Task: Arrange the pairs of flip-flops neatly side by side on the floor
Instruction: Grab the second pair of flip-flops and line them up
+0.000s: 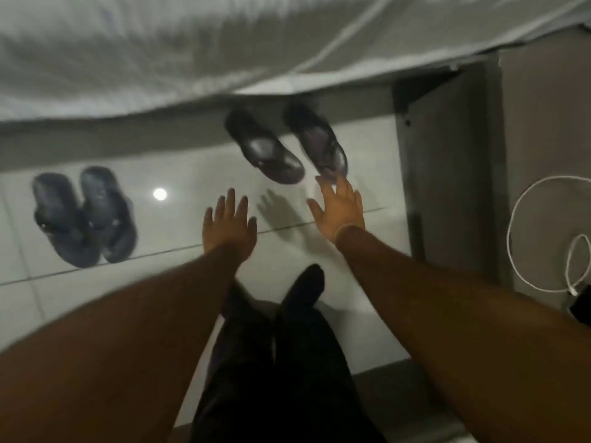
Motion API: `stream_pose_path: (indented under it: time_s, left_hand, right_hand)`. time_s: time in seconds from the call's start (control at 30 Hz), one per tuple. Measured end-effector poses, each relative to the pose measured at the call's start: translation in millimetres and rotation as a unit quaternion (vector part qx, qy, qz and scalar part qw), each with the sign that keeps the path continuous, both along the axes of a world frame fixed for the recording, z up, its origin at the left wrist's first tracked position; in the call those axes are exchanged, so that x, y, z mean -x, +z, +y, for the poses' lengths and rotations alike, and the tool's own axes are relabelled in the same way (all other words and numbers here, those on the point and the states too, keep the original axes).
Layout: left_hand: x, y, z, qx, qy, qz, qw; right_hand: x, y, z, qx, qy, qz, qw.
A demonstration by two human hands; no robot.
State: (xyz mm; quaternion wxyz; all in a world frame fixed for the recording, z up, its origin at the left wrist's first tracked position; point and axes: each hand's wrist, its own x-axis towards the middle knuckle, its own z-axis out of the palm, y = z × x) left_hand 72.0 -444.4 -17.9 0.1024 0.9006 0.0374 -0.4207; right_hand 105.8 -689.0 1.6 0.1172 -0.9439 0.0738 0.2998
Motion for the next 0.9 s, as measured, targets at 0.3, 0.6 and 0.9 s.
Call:
stream_pose_path:
  time_s: [0.3, 0.6, 0.9]
  left_hand:
    - [-92.7, -126.5, -83.4, 0.031, 0.155, -0.045, 0.986]
    - [-105.2, -187.0, -79.3, 0.034, 0.12, -0.08, 0.989]
    - [-67.3, -165.5, -51.5, 0.022, 0.003, -0.067, 0.998]
  right_hand:
    - [-78.8, -125.4, -74.8, -0.028, 0.025, 0.093, 0.995]
    - [-136.6, -190.9, -94.3, -0.075, 0.044, 0.103, 0.991]
    - [-73.0, -181.6, -41.9, -0.095, 0.0, 0.089, 0.992]
